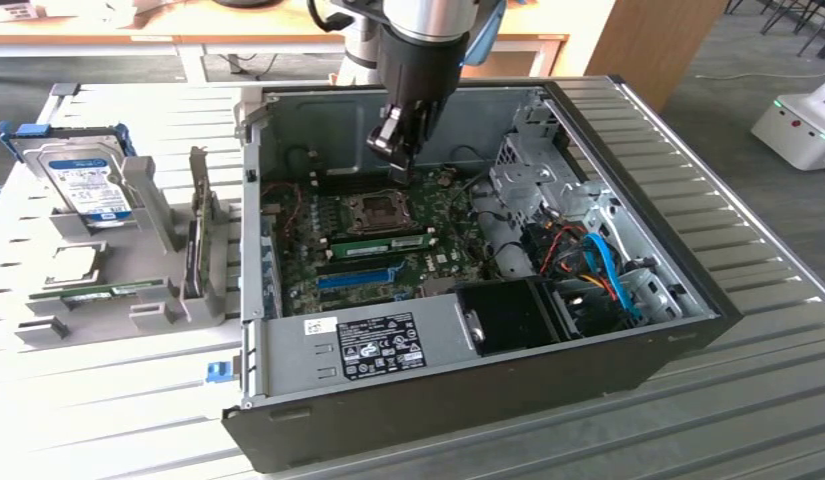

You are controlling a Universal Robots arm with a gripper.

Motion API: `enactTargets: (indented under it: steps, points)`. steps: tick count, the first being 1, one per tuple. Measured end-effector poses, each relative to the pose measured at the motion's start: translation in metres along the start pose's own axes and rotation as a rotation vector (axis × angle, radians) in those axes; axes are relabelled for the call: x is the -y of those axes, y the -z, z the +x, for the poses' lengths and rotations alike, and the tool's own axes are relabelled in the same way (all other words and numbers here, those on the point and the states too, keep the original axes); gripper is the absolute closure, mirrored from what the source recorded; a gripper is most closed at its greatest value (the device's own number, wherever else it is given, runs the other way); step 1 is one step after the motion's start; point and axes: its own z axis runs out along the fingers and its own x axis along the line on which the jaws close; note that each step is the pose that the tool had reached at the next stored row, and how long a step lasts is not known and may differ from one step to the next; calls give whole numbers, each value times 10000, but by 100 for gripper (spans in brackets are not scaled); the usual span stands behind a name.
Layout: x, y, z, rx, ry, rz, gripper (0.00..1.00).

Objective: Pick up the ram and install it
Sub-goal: 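Press down the ram until it locks into place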

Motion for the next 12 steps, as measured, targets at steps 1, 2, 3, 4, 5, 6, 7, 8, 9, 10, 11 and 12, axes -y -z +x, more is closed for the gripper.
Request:
enactTargets:
  steps: [1,2,3,4,5,6,7,8,9,10,11,12]
  points:
    - [0,-1,0,5,-106,3,89]
    - [0,-1,0,9,-211,6,89]
    - [0,-2,0,13,-315,9,89]
    - [0,-3,0,18,-418,11,89]
    - [0,-3,0,22,-522,14,89]
    - [0,-3,0,26,-631,17,89]
    - [0,-4,0,30,-731,20,89]
    - [0,-5,0,35,-829,22,89]
    - [0,-5,0,39,-922,25,89]
    - [0,-6,0,43,-1011,26,89]
    - [0,-6,0,46,-1108,29,89]
    - [0,-6,0,49,-1196,32,89]
